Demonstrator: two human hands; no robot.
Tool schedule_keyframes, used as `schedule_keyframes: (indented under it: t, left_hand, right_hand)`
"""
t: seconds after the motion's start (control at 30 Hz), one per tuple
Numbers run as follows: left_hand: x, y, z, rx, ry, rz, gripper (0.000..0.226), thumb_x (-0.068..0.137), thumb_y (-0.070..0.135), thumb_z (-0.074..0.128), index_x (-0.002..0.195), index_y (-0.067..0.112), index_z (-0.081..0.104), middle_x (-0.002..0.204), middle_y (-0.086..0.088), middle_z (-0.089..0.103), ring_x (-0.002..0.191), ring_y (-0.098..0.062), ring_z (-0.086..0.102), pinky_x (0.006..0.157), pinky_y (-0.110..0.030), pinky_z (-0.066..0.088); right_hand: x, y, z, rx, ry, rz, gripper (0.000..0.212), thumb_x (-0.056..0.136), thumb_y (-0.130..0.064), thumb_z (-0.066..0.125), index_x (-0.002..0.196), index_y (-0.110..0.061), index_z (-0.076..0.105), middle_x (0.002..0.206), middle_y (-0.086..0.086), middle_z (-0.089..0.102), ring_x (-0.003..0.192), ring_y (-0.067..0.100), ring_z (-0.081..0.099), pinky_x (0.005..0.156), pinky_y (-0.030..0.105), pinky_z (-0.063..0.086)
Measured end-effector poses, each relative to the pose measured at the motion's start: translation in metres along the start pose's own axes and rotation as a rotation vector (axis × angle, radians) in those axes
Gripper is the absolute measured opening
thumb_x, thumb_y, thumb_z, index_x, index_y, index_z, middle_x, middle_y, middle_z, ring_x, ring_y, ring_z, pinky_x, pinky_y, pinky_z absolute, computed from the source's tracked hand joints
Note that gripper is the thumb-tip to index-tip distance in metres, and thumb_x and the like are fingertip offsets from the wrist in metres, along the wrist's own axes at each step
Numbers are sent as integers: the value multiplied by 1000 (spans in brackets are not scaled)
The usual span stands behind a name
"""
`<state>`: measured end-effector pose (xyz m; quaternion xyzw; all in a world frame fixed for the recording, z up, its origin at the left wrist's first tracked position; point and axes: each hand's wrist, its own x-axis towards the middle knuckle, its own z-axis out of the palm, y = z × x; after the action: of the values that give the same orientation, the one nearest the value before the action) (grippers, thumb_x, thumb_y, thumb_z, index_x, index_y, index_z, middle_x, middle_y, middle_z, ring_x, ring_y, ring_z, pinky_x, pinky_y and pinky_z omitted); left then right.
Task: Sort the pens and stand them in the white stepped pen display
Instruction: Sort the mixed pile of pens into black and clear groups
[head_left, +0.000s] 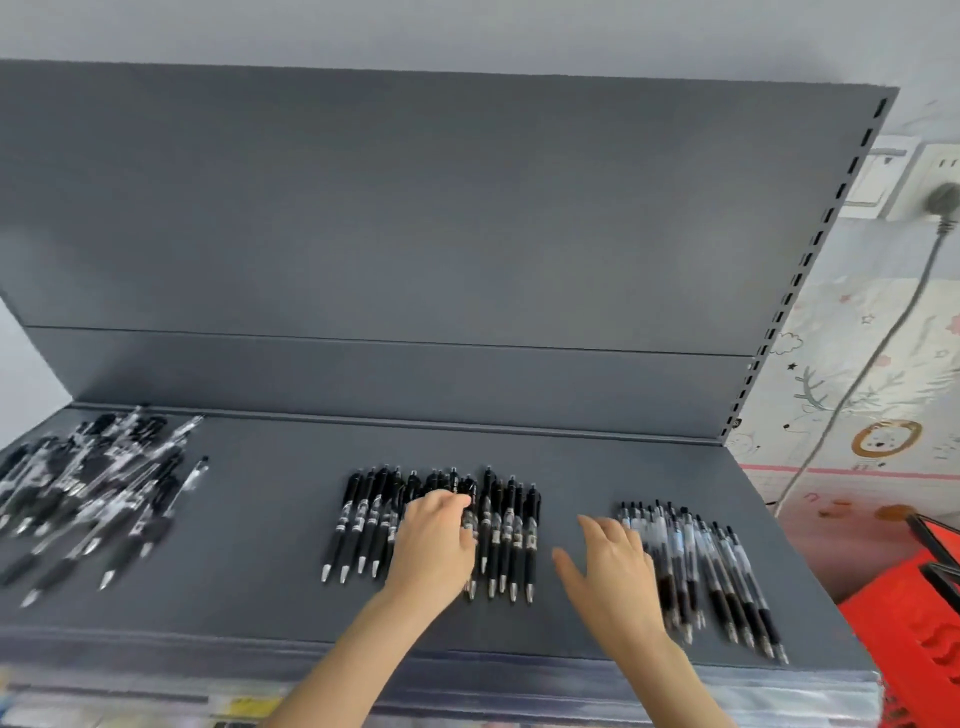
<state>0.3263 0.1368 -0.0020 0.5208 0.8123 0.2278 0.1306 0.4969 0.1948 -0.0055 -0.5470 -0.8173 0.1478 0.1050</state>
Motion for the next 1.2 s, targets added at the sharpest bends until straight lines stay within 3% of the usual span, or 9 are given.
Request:
schedule_keyframes:
  t: [0.3, 0.63, 0.87, 1.07, 1.13, 1.2]
  left_hand:
    - [-20, -130, -81, 42, 123, -192, 43, 95, 15, 40, 138, 19, 40, 142, 2, 41, 133, -20, 31, 107, -30, 31]
    - [-24, -296, -179, -87, 149, -188, 42, 95, 11, 40, 137, 14, 40, 139, -1, 42, 133, -17, 29, 105, -26, 31]
    - [-17, -365, -211, -100, 134, -186, 42, 96, 11, 40, 138, 12, 40, 142, -2, 40, 135, -18, 28, 107, -27, 30]
    - [-11, -403, -224, -38, 157, -263, 42, 96, 17, 40, 138, 11, 40, 141, -3, 40, 135, -21, 29, 107, -29, 31]
    - [-5, -414, -230, 20, 173, -314, 41, 97, 23, 41, 136, 12, 43, 139, -4, 41, 132, -23, 31, 103, -31, 35]
    - [3, -423, -233, 96, 179, -344, 37, 96, 29, 40, 127, 12, 50, 134, -5, 45, 125, -25, 36, 98, -32, 39]
  right_hand:
    - [5, -132, 37, 10, -27, -172, 58, 95, -46, 40, 144, -17, 30, 145, -2, 36, 136, 19, 30, 109, 30, 27]
    - [-1, -315, 113, 41, -77, -183, 58, 95, -45, 41, 144, -15, 29, 145, 0, 37, 134, 19, 33, 106, 31, 32]
    - [-5, -378, 144, 55, -149, -133, 54, 97, -42, 39, 142, -13, 32, 141, 0, 41, 130, 18, 39, 103, 29, 34]
    - [6, -411, 160, 67, -220, -82, 36, 96, -37, 42, 118, -10, 50, 118, 6, 52, 107, 21, 53, 85, 28, 46]
    - [10, -422, 168, 55, -241, -63, 24, 95, -36, 45, 99, -12, 48, 103, 4, 48, 93, 21, 52, 74, 26, 46]
    - [17, -434, 176, 32, -255, -54, 20, 94, -31, 49, 92, -12, 43, 100, 5, 42, 90, 23, 51, 68, 25, 41]
